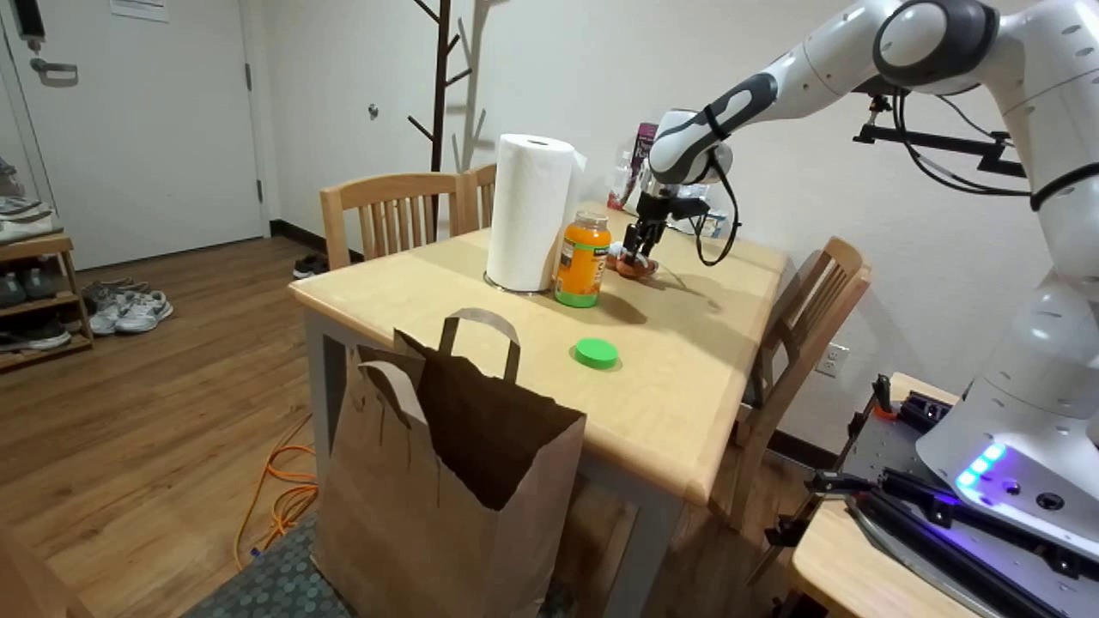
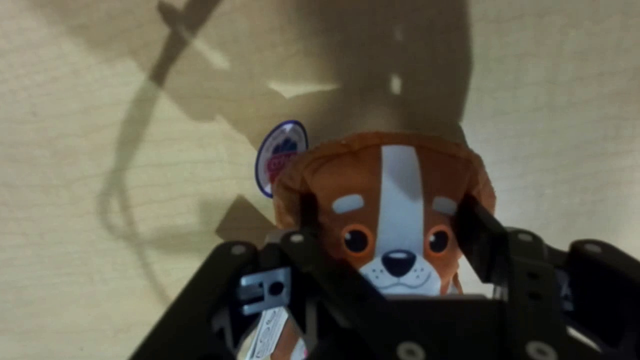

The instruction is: Move the snack packet from the table to the bag

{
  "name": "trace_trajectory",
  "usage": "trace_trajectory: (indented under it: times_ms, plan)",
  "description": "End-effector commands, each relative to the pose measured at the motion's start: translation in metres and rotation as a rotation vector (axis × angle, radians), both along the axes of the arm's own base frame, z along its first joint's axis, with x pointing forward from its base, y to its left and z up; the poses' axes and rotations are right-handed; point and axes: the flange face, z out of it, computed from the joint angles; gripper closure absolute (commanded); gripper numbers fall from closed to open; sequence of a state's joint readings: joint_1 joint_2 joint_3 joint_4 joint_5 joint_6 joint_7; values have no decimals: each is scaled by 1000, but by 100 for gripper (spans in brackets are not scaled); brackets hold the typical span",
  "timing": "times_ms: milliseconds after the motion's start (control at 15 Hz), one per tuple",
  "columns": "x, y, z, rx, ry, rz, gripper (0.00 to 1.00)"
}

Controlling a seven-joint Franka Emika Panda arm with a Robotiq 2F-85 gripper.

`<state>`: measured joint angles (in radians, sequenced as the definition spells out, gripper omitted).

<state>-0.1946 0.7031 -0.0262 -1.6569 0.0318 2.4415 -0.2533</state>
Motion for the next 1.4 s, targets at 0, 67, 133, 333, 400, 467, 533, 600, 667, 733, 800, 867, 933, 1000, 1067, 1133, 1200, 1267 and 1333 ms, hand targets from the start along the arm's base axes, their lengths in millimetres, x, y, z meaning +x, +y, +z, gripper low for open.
trace_trajectory:
  times_ms: [0, 67, 133, 333, 400, 467, 533, 600, 667, 733, 800, 867, 933, 1000, 1067, 1133, 1200, 1267, 1333]
  plan:
    - [0, -4, 1, 26, -21, 25, 61]
    - [0, -4, 2, 28, -22, 25, 66]
    - [1, -4, 5, 31, -26, 25, 73]
    - [6, -1, 20, 33, -45, 18, 92]
    - [8, 0, 29, 38, -58, 13, 97]
    - [11, 2, 37, 43, -73, 10, 99]
    - [14, 5, 49, 49, -91, 3, 100]
    - [16, 7, 61, 61, -116, 0, 100]
    - [17, 10, 78, 65, -146, -4, 97]
    - [19, 12, 96, 68, -176, -9, 98]
    - [19, 13, 117, 70, -214, -11, 99]
    - [19, 15, 137, 67, -254, -14, 98]
    - [19, 18, 158, 63, -295, -10, 98]
    - [19, 21, 180, 52, -336, -2, 98]
    - [18, 24, 203, 36, -371, 11, 98]
    - [16, 29, 223, 38, -389, 24, 98]
    - [12, 38, 247, 49, -385, 46, 98]
    - [10, 44, 263, 54, -396, 62, 98]
    - [3, 57, 283, 56, -399, 90, 98]
